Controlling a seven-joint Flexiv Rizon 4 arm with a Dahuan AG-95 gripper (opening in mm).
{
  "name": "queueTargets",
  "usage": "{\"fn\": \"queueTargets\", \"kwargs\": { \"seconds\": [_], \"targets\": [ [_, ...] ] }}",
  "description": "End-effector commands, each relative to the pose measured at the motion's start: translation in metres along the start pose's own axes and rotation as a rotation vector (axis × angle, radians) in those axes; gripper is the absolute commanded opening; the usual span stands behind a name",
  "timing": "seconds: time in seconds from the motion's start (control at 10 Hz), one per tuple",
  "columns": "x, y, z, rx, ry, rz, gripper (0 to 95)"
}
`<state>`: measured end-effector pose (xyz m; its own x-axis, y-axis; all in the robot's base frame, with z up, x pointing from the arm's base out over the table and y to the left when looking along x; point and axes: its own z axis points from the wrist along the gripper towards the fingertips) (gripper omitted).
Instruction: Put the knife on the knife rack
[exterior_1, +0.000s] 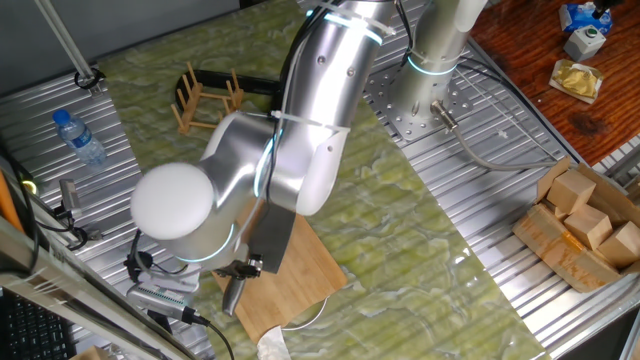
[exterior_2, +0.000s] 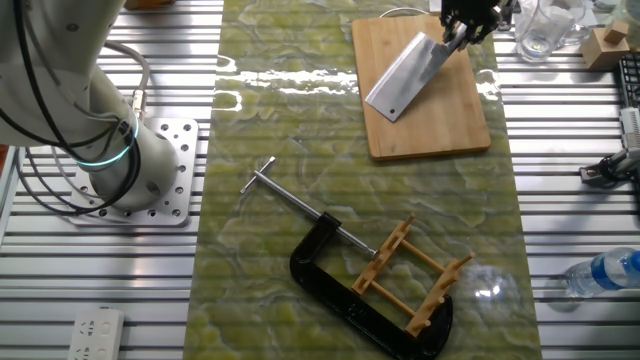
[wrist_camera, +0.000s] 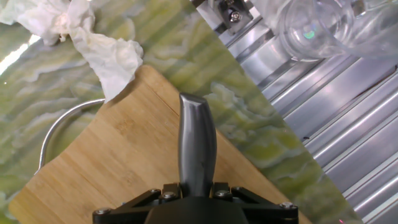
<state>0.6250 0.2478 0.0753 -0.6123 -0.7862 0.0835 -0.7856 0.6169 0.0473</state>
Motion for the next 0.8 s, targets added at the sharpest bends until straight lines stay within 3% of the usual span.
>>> {"fn": "queueTargets", "kwargs": {
  "seconds": [0.1, 0.4, 0.8],
  "targets": [
    [-0.0001, -0.0003, 0.0003, 0.017, -0.022, -0.017, 0.0],
    [-0.0001, -0.0003, 0.0003, 0.003, -0.047, -0.032, 0.0],
    [-0.0001, -0.0003, 0.0003, 0.000, -0.051, -0.045, 0.0]
  ]
}}
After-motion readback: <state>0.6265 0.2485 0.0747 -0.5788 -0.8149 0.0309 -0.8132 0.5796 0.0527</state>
